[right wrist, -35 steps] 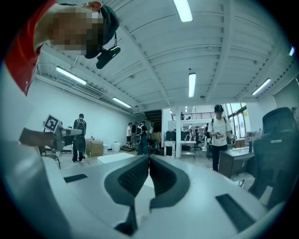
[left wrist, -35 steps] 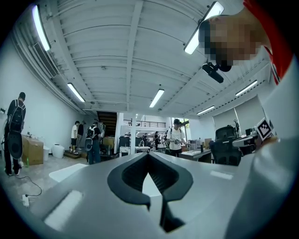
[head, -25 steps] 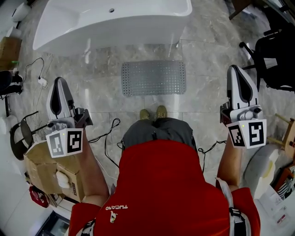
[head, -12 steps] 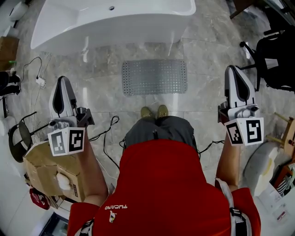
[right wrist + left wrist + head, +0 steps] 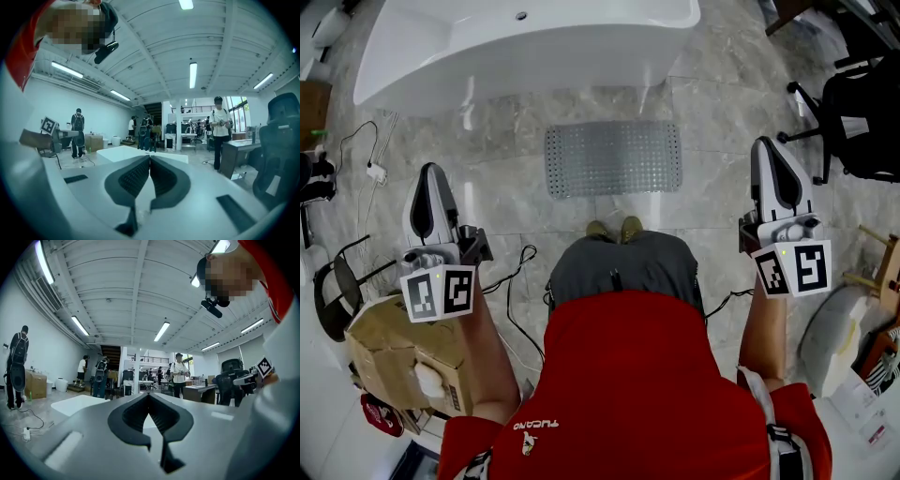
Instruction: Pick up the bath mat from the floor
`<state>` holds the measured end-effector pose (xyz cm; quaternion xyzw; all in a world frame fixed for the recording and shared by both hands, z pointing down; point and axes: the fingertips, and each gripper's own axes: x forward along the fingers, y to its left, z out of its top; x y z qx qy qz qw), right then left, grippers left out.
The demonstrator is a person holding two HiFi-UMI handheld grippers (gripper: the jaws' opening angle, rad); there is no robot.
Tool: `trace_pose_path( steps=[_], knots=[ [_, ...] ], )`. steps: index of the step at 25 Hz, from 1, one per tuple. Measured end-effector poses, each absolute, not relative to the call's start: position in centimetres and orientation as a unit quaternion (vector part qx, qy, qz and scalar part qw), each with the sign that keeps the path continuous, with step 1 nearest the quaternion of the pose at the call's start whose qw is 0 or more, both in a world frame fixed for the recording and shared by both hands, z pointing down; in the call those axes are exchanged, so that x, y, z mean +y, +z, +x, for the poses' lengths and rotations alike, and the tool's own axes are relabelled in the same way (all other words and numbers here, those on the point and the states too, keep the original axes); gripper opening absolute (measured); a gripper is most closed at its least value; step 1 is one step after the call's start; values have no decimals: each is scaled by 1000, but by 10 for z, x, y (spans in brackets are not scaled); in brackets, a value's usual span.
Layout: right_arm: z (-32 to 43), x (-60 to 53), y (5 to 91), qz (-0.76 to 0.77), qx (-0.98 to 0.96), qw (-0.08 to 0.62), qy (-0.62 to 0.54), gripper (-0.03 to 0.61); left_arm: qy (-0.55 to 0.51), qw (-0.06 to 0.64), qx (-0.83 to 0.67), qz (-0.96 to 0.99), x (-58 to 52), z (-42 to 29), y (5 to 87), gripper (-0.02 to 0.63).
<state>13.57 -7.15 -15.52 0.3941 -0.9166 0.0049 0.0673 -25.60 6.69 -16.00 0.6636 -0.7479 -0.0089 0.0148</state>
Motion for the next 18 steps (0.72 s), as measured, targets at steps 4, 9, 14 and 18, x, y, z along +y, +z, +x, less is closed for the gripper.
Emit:
trace_pose_path(
  steps=[4, 9, 14, 18],
  knots=[
    [134, -74, -138, 397, -915, 71, 6, 2, -9, 17, -749, 662, 64, -262, -142, 5],
    [132, -78, -114, 401, -913, 76, 7, 2, -7, 24, -751, 660, 60, -266, -111, 5],
    [135, -86, -86, 408, -909, 82, 11, 2, -1, 31, -750, 660, 51, -268, -79, 5],
    [135, -91, -63, 411, -908, 84, 13, 2, 3, 30, -750, 661, 45, -269, -57, 5]
  ],
)
